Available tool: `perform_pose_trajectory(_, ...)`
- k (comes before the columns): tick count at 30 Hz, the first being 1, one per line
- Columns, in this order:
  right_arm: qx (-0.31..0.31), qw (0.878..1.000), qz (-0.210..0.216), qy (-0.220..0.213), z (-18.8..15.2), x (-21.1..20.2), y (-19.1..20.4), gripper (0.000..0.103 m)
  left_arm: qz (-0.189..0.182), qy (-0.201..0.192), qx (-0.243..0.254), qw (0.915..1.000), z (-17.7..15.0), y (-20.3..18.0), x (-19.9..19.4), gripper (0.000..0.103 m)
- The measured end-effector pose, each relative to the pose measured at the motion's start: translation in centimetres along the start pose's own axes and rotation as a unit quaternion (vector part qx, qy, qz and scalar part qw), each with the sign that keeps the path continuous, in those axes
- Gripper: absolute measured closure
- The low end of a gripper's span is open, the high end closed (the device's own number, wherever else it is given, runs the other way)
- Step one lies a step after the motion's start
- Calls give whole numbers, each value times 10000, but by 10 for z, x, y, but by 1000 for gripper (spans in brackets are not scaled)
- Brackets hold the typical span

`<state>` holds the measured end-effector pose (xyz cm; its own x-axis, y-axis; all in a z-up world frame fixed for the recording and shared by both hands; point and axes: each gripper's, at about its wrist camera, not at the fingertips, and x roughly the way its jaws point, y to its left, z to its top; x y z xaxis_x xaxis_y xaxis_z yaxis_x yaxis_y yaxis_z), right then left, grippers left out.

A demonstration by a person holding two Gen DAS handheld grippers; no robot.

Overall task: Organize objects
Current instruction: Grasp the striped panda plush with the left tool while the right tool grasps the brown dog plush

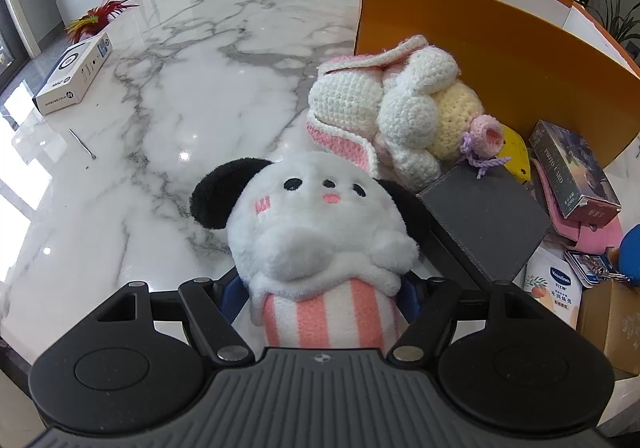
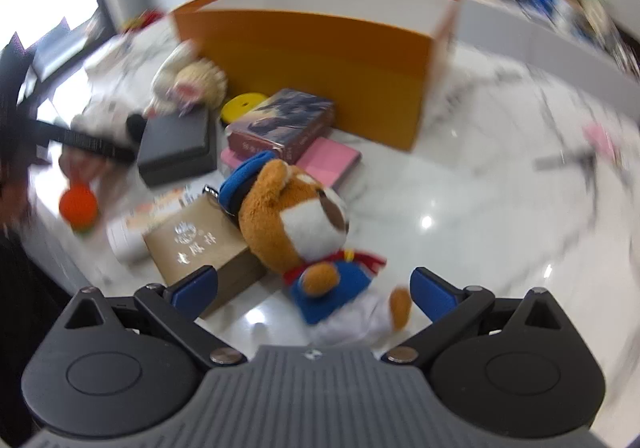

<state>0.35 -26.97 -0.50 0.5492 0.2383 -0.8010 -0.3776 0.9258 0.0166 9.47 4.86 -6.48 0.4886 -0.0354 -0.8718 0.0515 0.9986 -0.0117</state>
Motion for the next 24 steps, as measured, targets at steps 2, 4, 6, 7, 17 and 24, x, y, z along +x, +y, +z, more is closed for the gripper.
perform_pose_trajectory(2,-444,9990,74,75,5,7,-2,3,-3,0,-3,10000,0,0,0,20)
perform_pose_trajectory(4,-673,9973,234,203,9,16,-8,20,-1,0,-13,10000,0,0,0,20)
perform_pose_trajectory(6,-636,9960,516,356,10,27,-18,42,-3,-4,-15,10000,0,0,0,21)
perform_pose_trajectory(7,-576,9959,594,375,10,31,-21,42,-1,-5,-12,10000,0,0,0,21)
perform_pose_trajectory(17,-535,9952,810,128,5,20,-20,61,-148,-375,-190,9990,-1,5,-13,28)
perform_pose_trajectory(24,-241,9954,790,-483,10,-19,-24,61,-213,-688,-220,9972,-2,10,-38,28)
